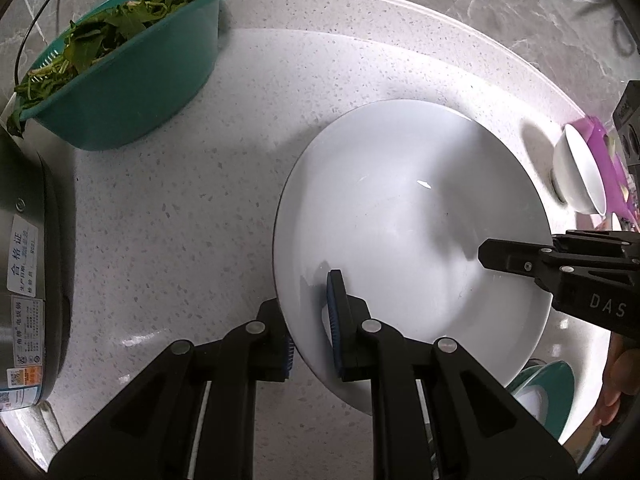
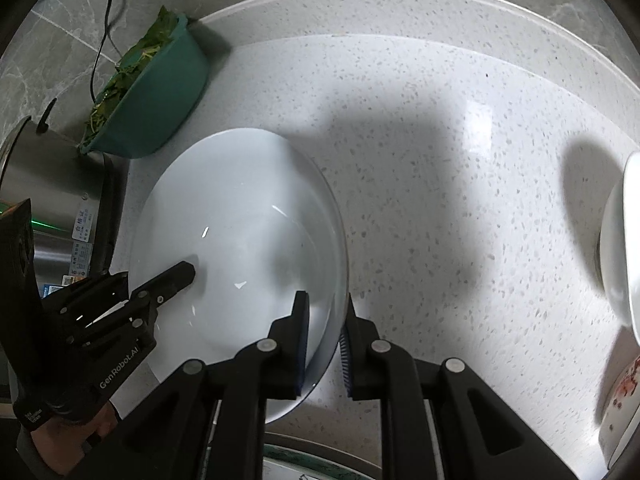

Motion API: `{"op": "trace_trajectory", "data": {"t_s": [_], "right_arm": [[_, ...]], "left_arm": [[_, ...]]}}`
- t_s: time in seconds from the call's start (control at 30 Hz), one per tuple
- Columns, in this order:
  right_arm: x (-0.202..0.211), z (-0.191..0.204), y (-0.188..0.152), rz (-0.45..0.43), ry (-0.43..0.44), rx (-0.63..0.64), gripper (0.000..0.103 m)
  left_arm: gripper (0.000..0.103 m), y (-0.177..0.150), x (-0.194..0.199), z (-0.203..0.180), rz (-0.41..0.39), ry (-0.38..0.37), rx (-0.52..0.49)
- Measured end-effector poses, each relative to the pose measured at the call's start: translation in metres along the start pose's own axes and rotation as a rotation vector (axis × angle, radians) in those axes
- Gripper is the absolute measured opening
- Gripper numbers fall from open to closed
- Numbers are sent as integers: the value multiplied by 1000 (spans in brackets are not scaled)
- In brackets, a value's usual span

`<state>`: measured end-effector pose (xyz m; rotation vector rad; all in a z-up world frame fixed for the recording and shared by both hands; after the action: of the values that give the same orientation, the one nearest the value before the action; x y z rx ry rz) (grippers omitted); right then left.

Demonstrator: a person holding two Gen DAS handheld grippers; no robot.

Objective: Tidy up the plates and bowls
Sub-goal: 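Carry the large white bowl with both grippers and lower it onto the plates, then open both grippers and lift away from the white bowl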

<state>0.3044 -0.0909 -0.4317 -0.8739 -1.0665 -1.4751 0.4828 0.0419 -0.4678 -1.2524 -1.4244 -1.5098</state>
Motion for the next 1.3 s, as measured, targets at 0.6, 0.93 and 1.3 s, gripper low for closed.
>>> {"op": "trace_trajectory", "data": {"t_s": [0.6,0.93,1.3], "right_arm": [[26,-7,0,-101,18,-47,69],[158,-90,-52,-319,71,-208,99],[205,-208,-27,-280,3,-223,99]], "left_arm": [[80,-32,75,14,-107,-11,43],[103,3,171,-80,-216,-208,-110],[103,58,147,-230,-164,-112,-211]]}}
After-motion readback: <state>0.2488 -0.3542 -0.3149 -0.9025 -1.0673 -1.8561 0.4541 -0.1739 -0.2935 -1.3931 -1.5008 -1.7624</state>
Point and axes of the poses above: each gripper's, at about its wrist camera, not at the fingertips, and x roughly against the way its jaws point, z to its left, y to its top, the point moved 7 cm from there along -x, roughly the way its jaws point, and after that the axes turned 3 degrees about y, right-handed, at the moved point
